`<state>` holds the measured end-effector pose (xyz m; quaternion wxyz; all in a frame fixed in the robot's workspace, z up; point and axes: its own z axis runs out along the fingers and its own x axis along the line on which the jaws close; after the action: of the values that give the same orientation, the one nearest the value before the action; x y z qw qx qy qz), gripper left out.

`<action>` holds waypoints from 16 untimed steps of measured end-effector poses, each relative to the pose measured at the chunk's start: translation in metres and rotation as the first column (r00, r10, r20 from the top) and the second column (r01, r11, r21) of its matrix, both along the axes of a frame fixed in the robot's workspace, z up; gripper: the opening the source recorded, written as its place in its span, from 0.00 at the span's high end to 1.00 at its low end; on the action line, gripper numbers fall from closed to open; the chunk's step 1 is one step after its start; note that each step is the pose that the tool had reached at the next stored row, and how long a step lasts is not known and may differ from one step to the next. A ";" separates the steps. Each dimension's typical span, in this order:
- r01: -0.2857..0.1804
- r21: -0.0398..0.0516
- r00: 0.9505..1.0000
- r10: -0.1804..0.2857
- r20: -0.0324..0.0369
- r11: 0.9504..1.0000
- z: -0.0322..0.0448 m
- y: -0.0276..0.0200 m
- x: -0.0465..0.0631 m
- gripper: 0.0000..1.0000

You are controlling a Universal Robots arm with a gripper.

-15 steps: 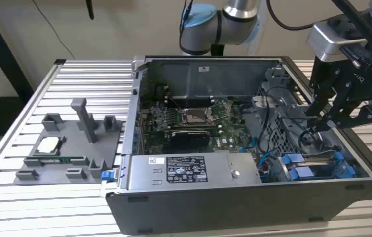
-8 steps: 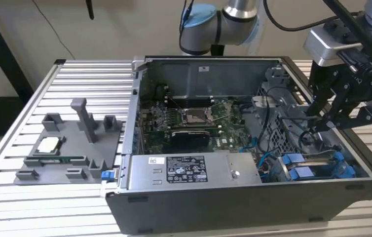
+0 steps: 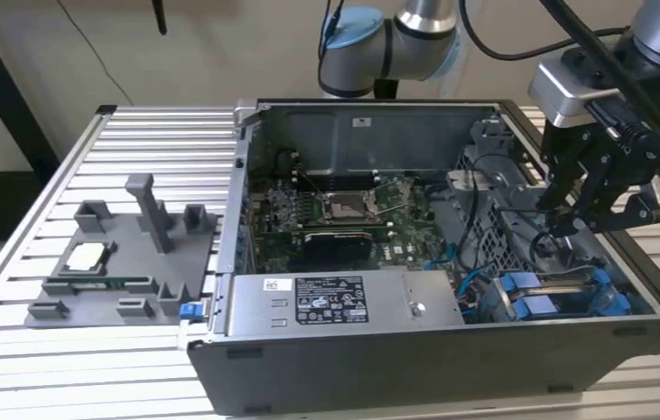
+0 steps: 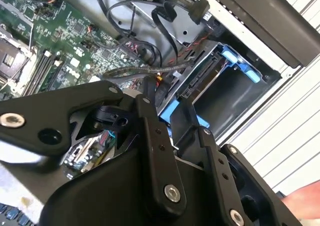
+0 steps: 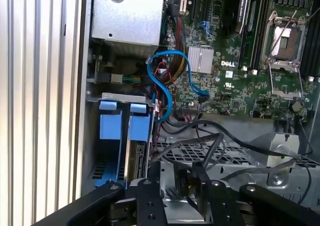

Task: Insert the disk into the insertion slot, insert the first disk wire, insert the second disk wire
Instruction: 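Insert the disk into the insertion slot, then insert the first disk wire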

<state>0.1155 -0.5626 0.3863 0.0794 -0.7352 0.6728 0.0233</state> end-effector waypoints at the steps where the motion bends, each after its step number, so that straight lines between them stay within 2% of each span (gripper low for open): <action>1: 0.000 0.000 1.000 0.000 0.000 1.000 0.0001 0.0000 0.000 0.69; 2: 0.000 0.000 1.000 0.000 0.001 1.000 0.0001 0.0000 0.000 0.75; 3: 0.000 0.000 1.000 0.000 0.003 1.000 0.0001 0.0000 0.000 0.75; 4: 0.000 0.000 1.000 0.000 0.005 1.000 0.0000 0.0000 0.000 0.80; 7: 0.000 0.000 1.000 0.000 0.014 1.000 -0.0015 0.0001 0.000 0.81; 16: 0.000 -0.004 1.000 0.000 0.013 1.000 -0.0021 0.0000 0.001 0.81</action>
<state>0.1163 -0.5626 0.3842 0.0821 -0.7355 0.6723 0.0171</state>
